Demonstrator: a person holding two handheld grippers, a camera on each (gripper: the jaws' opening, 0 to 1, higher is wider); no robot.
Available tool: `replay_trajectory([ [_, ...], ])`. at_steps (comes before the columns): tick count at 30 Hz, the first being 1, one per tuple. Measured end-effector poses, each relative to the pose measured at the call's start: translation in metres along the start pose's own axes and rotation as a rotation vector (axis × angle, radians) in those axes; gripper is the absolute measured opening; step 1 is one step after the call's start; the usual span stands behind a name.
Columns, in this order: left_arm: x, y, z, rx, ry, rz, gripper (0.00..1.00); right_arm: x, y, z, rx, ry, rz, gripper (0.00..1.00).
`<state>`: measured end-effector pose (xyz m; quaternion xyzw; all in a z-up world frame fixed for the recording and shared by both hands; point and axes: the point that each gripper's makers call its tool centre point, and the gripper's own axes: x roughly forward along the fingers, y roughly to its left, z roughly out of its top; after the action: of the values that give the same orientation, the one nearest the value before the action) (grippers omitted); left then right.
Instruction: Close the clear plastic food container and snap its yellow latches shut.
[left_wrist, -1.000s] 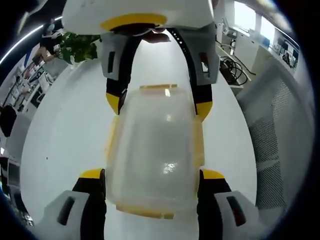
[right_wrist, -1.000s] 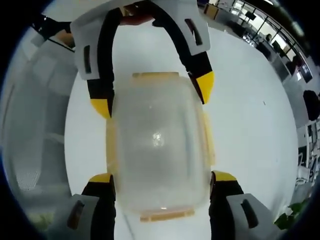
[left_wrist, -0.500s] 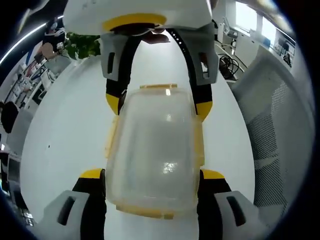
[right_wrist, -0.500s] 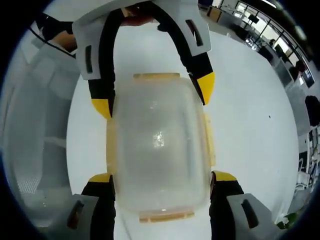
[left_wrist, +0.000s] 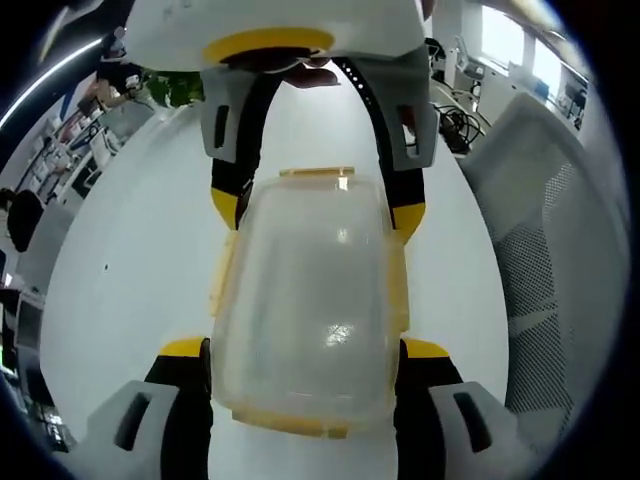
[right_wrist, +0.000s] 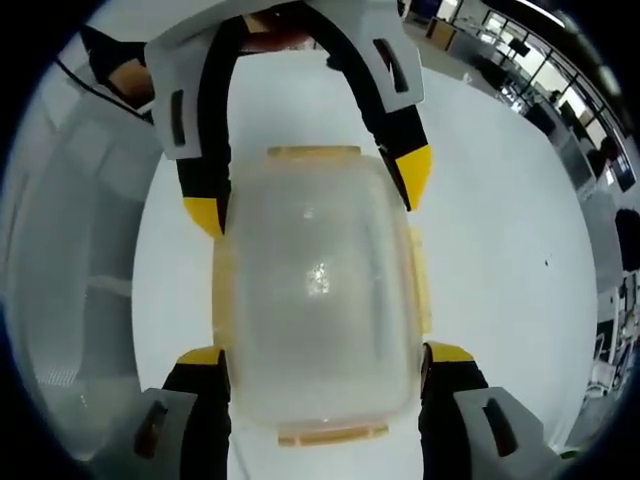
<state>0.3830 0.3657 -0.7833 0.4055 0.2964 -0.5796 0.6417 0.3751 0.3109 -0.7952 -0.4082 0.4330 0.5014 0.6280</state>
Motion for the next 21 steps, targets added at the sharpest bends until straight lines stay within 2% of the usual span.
replay_trajectory([
  [8, -0.005, 0.001, -0.010, -0.002, 0.006, 0.003, 0.75, 0.004, 0.000, 0.011, -0.007, 0.000, 0.002, 0.78],
  [21, -0.004, 0.001, -0.011, -0.016, 0.004, -0.003, 0.76, 0.006, 0.001, 0.012, -0.015, 0.006, 0.013, 0.79],
])
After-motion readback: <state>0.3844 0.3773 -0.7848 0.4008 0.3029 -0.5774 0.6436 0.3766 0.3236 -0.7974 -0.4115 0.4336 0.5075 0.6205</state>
